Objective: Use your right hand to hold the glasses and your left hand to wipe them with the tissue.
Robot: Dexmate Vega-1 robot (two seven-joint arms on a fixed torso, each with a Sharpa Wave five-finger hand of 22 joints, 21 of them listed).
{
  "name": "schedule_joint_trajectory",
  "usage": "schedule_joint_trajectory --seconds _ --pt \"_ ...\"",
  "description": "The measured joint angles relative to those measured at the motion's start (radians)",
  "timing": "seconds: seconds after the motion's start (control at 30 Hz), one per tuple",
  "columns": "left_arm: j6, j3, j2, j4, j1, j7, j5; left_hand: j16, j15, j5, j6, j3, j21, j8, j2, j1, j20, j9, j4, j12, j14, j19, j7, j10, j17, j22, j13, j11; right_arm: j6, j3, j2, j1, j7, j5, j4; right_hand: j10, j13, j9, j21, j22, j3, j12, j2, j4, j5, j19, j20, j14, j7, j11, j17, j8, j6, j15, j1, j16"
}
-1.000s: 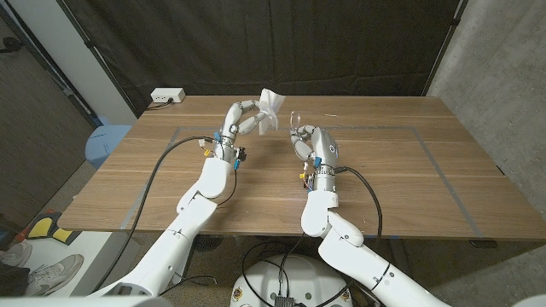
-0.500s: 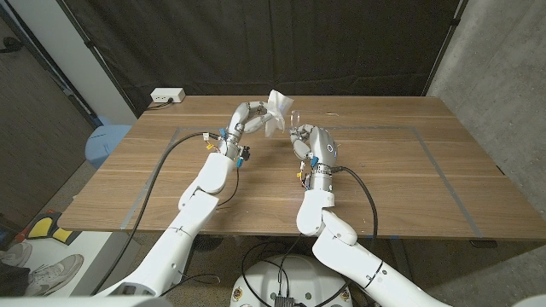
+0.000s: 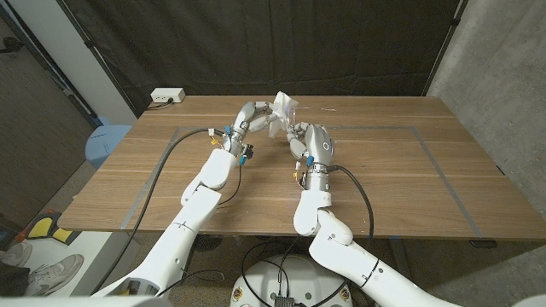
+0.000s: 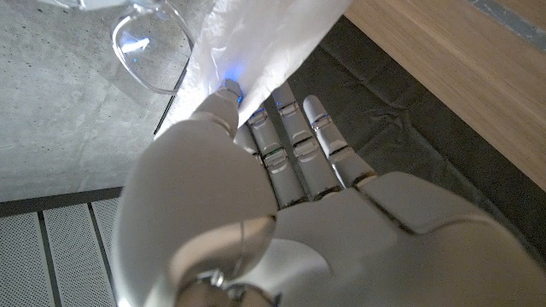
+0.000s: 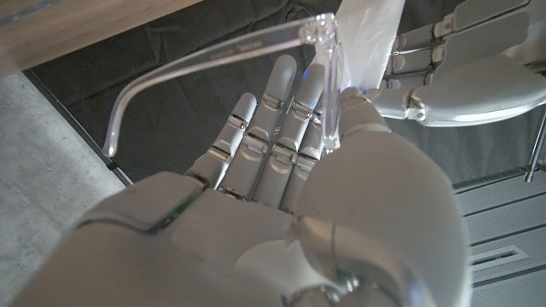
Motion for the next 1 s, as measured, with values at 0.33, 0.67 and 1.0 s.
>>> schedule_joint_trajectory --seconds 0.33,0.67,1.0 --pt "0.012 0.010 0.004 0.009 -0.026 -0.042 0.005 0.073 0.000 -0.005 0.006 -0.040 0.036 -0.008 0.006 0.027 -0.005 0.005 -0.001 -0.008 0.000 -0.005 0.006 0.009 0.101 0.018 0.010 0.009 -0.157 -0.034 0.031 0.032 0.033 -0.102 0.028 0.000 0.000 0.000 0.006 0.000 0.003 -0.004 0.000 -0.003 -0.003 0.000 0.000 0.000 0.004 0.000 0.005 0.000 0.004 0.000 0.000 0.000" --pt "0.017 0.016 0.013 0.015 -0.043 -0.081 0.010 0.089 0.000 -0.008 0.025 -0.050 0.055 -0.018 0.013 0.034 -0.011 0.004 0.003 -0.012 -0.008 -0.011 0.014 0.018 0.144 0.027 0.019 0.018 -0.250 -0.065 0.069 0.070 0.059 -0.139 0.074 0.002 0.005 0.000 0.012 -0.005 0.003 -0.004 -0.001 -0.003 -0.003 0.000 0.000 0.000 0.007 0.002 0.009 0.000 0.007 0.000 0.001 0.000" --pt "0.023 0.022 0.028 0.016 -0.051 -0.107 0.014 0.089 0.005 -0.008 0.032 -0.051 0.070 -0.021 0.014 0.036 -0.008 0.000 0.001 -0.019 -0.013 -0.014 0.014 0.023 0.155 0.028 0.023 0.023 -0.280 -0.064 0.087 0.083 0.060 -0.124 0.092 0.005 0.005 0.000 0.023 -0.005 0.003 -0.005 -0.001 -0.003 -0.004 -0.004 -0.004 0.002 0.007 0.005 0.009 0.003 0.007 -0.002 0.001 0.000"
